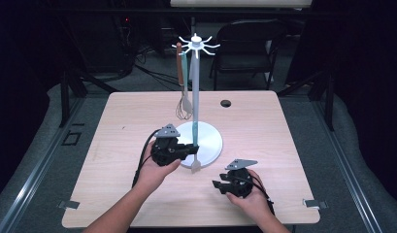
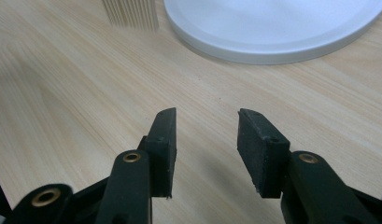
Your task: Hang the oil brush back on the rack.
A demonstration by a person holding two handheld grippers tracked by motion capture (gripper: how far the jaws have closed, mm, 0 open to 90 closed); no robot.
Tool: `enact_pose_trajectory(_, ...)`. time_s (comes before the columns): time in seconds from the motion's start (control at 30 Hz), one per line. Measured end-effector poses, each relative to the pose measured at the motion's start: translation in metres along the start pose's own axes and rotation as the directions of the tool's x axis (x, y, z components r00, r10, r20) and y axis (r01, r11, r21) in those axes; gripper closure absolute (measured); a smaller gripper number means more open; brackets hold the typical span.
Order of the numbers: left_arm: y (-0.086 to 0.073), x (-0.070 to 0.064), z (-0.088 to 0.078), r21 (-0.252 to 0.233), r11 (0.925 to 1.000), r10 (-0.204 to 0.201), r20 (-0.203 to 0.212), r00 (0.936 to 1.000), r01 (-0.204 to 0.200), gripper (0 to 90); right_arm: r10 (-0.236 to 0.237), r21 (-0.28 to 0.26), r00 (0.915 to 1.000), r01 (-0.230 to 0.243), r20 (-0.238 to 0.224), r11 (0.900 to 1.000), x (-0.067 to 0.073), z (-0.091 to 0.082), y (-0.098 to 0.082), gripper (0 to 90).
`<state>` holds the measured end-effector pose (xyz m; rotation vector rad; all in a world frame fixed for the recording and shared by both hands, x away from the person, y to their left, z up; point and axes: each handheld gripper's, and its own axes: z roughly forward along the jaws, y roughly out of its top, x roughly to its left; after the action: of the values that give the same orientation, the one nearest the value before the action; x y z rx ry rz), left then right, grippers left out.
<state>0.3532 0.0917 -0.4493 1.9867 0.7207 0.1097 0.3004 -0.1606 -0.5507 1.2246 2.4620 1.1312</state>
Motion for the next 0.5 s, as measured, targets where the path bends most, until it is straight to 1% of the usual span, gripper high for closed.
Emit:
enact_pose_trajectory(0.03, 0.004, 0.0, -0.002, 0.003, 0.9999, 0.011, -0.003, 0.9999, -0.011, 84.8, -0.001, 0.004, 1.0, 0.001, 0.004, 1.0, -0.001, 0.0, 0.0, 56.0)
enact_pose_trajectory(0.07, 0.004, 0.0, -0.002, 0.003, 0.9999, 0.011, -0.003, 0.9999, -0.011, 84.8, 0.001, 0.01, 1.0, -0.001, 0.009, 1.0, -0.001, 0.001, -0.001, 55.9)
enact_pose_trajectory(0.1, 0.011, 0.0, -0.005, 0.001, 0.9998, 0.022, -0.011, 0.9997, -0.022, 84.9, 0.002, 0.01, 1.0, -0.002, 0.002, 1.0, -0.001, 0.001, -0.001, 55.8)
enact_pose_trajectory(0.13, 0.011, 0.0, -0.005, 0.001, 0.9998, 0.022, -0.011, 0.9997, -0.022, 84.9, 0.002, 0.01, 1.0, -0.002, 0.002, 1.0, -0.001, 0.001, -0.001, 55.8)
enact_pose_trajectory(0.17, 0.017, 0.0, -0.007, -0.006, 0.9997, 0.023, -0.002, 0.9997, -0.023, 84.9, 0.003, 0.009, 1.0, -0.003, 0.001, 1.0, -0.001, 0.002, -0.001, 55.6)
enact_pose_trajectory(0.2, 0.02, 0.0, -0.008, -0.009, 0.9996, 0.025, -0.001, 0.9997, -0.025, 84.8, 0.003, 0.02, 1.0, -0.003, 0.001, 1.0, -0.002, 0.002, -0.002, 55.3)
enact_pose_trajectory(0.23, 0.029, 0.001, -0.012, -0.014, 0.9994, 0.033, 0.002, 0.9995, -0.033, 84.9, 0.004, 0.019, 1.0, -0.004, 0.006, 1.0, -0.002, 0.003, -0.002, 55.2)
enact_pose_trajectory(0.3, 0.04, 0.002, -0.016, -0.026, 0.9991, 0.033, 0.012, 0.9994, -0.032, 84.9, 0.005, 0.03, 1.0, -0.005, 0.009, 1.0, -0.003, 0.002, -0.002, 55.0)
enact_pose_trajectory(0.37, 0.049, 0.002, -0.019, -0.033, 0.9986, 0.042, 0.01, 0.9991, -0.041, 84.8, 0.007, 0.025, 1.0, -0.007, 0.004, 1.0, -0.003, 0.003, -0.003, 54.8)
enact_pose_trajectory(0.4, 0.049, 0.002, -0.019, -0.033, 0.9986, 0.042, 0.01, 0.9991, -0.041, 84.9, 0.007, 0.025, 1.0, -0.007, 0.004, 1.0, -0.003, 0.003, -0.003, 54.8)
enact_pose_trajectory(0.43, 0.06, 0.002, -0.024, -0.037, 0.998, 0.051, 0.012, 0.9986, -0.051, 84.9, 0.003, 0.025, 1.0, -0.003, 0.003, 1.0, -0.003, 0.003, -0.003, 54.6)
enact_pose_trajectory(0.5, 0.073, 0.002, -0.029, -0.047, 0.9972, 0.059, 0.014, 0.9981, -0.059, 84.8, 0.007, 0.02, 1.0, -0.007, 0.005, 1.0, -0.003, 0.004, -0.003, 54.5)
